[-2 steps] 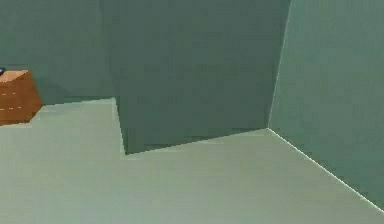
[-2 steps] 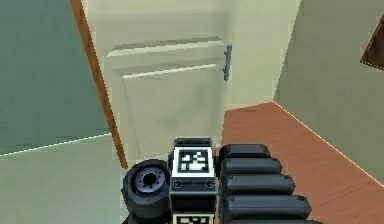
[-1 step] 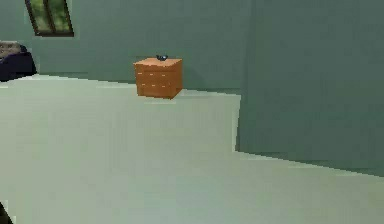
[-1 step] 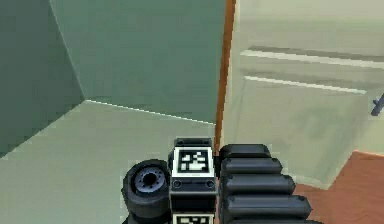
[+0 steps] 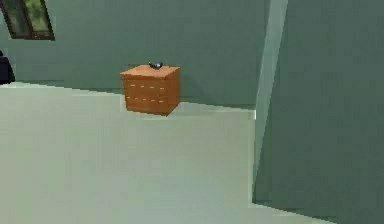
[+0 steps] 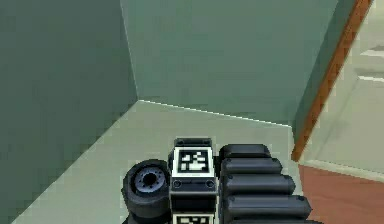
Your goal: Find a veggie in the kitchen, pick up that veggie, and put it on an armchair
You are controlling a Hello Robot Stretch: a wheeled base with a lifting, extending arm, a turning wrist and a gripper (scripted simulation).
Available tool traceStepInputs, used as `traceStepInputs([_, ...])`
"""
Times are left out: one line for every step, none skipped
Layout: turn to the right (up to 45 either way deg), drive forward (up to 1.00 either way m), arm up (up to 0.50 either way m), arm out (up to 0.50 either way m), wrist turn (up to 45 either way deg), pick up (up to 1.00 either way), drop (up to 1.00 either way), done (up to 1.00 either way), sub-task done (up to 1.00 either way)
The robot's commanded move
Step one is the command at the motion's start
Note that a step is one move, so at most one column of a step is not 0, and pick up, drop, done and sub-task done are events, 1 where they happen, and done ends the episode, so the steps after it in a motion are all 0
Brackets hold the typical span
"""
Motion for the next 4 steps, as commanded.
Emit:
traceStepInputs([-45.0, 0.0, 0.0, 0.0, 0.0, 0.0, 0.0, 0.0, 0.0])
traceStepInputs([-6.0, 0.0, 0.0, 0.0, 0.0, 0.0, 0.0, 0.0, 0.0])
traceStepInputs([0.0, 1.0, 0.0, 0.0, 0.0, 0.0, 0.0, 0.0, 0.0])
traceStepInputs([0.0, 0.25, 0.0, 0.0, 0.0, 0.0, 0.0, 0.0, 0.0])
